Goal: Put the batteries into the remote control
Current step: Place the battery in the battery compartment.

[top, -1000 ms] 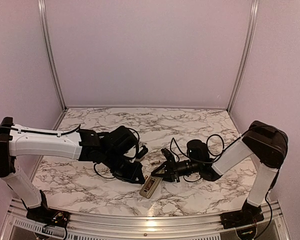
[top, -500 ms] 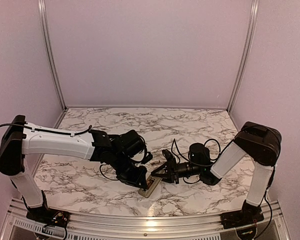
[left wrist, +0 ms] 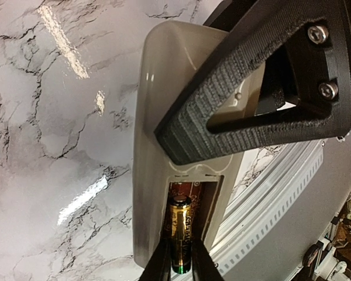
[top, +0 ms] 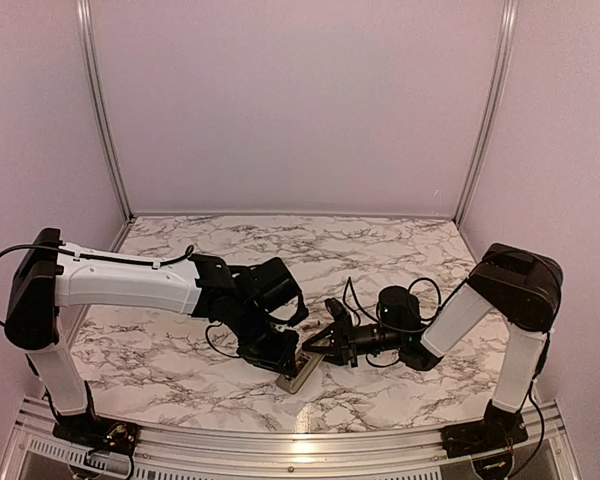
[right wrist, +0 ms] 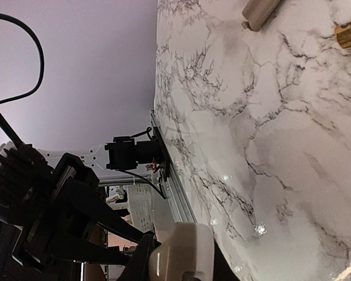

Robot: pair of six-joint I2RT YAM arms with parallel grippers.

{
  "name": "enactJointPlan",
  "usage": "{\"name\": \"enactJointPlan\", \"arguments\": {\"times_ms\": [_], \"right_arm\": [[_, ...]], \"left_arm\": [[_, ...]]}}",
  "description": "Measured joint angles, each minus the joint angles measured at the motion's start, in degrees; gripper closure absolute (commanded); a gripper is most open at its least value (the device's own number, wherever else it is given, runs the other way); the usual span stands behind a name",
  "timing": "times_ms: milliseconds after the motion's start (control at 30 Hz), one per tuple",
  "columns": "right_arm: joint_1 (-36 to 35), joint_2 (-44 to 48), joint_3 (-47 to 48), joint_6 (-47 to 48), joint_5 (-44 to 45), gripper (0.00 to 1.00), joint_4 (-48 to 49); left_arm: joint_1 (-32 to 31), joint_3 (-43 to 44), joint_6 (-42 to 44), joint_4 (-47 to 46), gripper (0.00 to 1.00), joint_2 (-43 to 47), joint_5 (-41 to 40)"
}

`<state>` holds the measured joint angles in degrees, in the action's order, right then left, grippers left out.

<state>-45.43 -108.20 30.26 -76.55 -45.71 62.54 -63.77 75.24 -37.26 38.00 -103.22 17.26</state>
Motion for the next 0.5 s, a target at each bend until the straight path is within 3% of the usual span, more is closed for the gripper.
{"name": "enactJointPlan", "arguments": {"times_ms": [300, 500], "right_arm": [[0.0, -0.02, 0.0, -1.07, -0.09, 1.0, 0.76], [0.0, -0.09, 0.0, -1.79, -0.74, 1.0, 1.9]], "left_arm": [[-0.11, 1.95, -0.35, 1.84, 0.74, -0.15, -2.16], [-0.09, 2.19, 1.29, 1.95, 0.6, 0.15, -4.22]]}}
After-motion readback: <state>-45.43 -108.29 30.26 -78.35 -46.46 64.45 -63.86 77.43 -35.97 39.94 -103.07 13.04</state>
